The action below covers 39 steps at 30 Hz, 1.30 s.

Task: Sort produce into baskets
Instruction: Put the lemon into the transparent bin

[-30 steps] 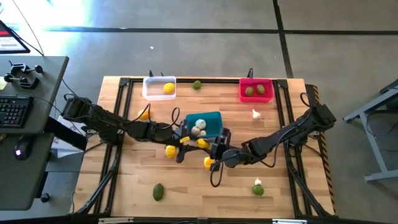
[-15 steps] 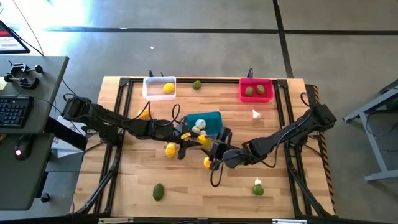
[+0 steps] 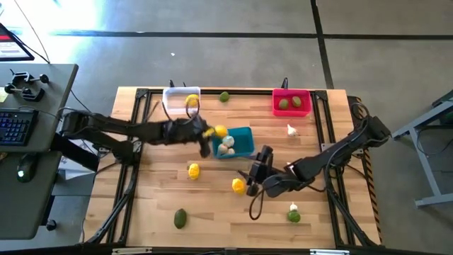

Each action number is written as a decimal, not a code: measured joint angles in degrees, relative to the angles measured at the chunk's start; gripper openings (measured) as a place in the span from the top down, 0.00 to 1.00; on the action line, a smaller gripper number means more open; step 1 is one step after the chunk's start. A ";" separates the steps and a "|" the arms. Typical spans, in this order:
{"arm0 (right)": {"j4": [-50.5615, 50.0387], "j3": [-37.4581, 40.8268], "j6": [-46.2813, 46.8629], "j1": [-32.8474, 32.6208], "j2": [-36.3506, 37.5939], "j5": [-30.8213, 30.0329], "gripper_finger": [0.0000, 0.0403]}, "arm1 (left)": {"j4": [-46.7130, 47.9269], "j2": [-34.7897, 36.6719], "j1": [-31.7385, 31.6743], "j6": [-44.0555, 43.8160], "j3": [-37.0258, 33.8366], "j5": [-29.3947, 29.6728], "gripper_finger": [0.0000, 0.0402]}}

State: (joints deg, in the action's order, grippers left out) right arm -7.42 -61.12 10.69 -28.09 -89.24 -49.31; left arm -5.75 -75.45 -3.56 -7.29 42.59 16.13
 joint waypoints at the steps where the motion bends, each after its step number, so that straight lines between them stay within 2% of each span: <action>1: -1.56 0.00 1.65 0.24 -0.09 0.01 0.41 | 3.08 0.80 -1.98 -0.31 0.00 2.95 0.73; 4: -5.18 0.02 5.62 0.78 -0.39 0.00 0.46 | 11.68 2.59 -10.06 -1.49 0.00 9.05 0.73; 7: -6.33 0.04 6.99 1.23 -0.39 -0.02 0.51 | 14.93 3.12 -19.41 -0.11 0.00 8.37 0.73; 12: -6.52 0.04 6.33 1.66 -0.39 -0.03 0.54 | 15.09 2.35 -33.39 2.13 0.00 -2.81 0.73; 18: -6.54 0.07 5.96 2.11 -0.39 0.04 0.55 | 15.32 -1.55 -43.20 6.35 0.00 -13.58 0.73; 22: -6.54 0.07 7.15 2.69 -0.39 1.54 0.55 | 15.46 -4.21 -45.26 7.00 -0.02 -15.03 0.70; 30: -6.57 0.11 9.09 4.23 -0.39 4.60 0.53 | 15.46 -3.84 -44.36 8.75 -0.02 -15.07 0.51; 34: -6.92 0.11 11.37 4.49 -0.40 5.46 0.48 | 15.75 -2.91 -43.19 10.04 -0.02 -15.08 0.45; 39: -6.96 0.11 15.91 4.09 -0.60 10.09 0.37 | 13.94 -0.70 -40.84 10.57 -0.76 -15.46 0.42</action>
State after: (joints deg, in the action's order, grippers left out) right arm -14.38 -61.01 26.60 -23.99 -89.84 -39.22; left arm 8.19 -76.14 -44.40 3.28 41.83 0.67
